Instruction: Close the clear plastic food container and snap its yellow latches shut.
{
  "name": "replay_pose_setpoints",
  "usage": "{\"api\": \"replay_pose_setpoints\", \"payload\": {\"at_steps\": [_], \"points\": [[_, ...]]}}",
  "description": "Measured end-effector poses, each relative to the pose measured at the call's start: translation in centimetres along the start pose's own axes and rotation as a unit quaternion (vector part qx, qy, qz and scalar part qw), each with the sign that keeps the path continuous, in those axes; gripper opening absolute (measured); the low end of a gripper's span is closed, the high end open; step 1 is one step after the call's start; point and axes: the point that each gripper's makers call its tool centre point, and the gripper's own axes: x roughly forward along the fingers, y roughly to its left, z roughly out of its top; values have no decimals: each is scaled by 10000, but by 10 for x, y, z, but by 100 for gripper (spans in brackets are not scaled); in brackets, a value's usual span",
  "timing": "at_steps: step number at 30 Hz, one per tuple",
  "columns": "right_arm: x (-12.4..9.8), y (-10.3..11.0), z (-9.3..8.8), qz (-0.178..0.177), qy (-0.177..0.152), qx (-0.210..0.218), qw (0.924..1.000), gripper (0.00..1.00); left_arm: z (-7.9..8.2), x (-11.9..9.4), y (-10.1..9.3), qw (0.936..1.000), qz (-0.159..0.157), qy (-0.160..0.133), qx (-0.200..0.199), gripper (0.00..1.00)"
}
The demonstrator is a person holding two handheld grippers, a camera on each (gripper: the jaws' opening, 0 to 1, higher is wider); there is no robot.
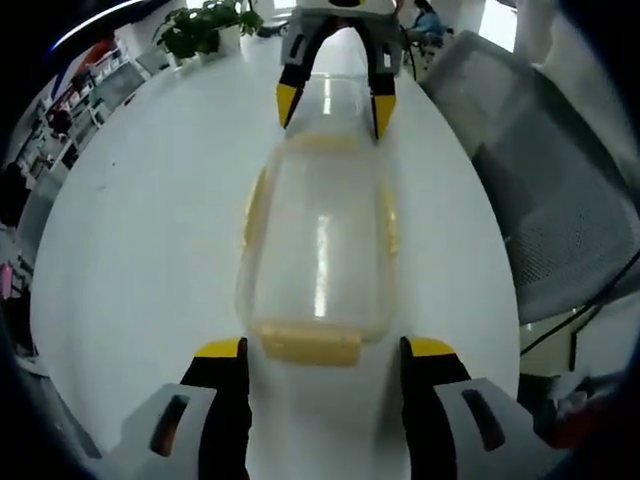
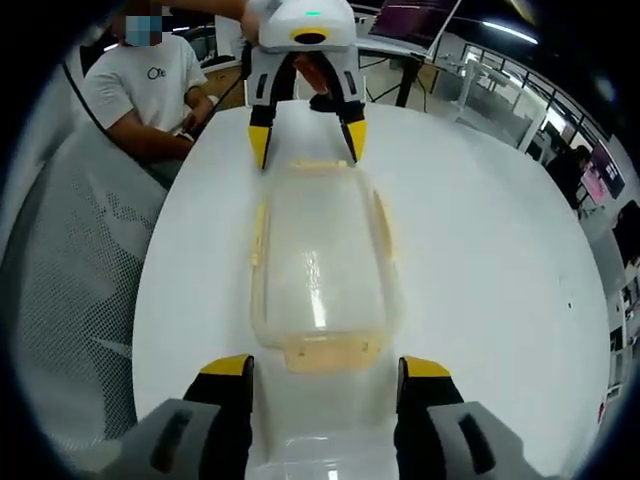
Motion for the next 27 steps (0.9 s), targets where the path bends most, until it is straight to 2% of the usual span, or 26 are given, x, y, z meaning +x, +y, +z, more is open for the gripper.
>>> {"api": "replay_pose_setpoints", "payload": {"at_steps": [6,11,16,21,23,25,27], "points": [[3,-3,2,18,42,-68,10000,52,0,3,-2,9999,-113,17,33,56],[4,-1,3,40,81,-165,9998,55,1,7,-1,9998,-129,47,107,55],[5,-1,2,161,213,-266,9993,49,1,9,0,9998,-134,59,157,53],[9,1,4,218,281,-310,9989,49,1,8,2,9998,-104,49,174,52],[13,3,1,278,435,-429,9977,44,1,8,2,9998,-110,46,186,52],[14,-2,-1,166,532,-562,9969,41,1,8,2,9997,-112,55,200,51],[18,-1,1,220,479,-390,9978,42,0,8,3,9997,-109,80,205,50]]}}
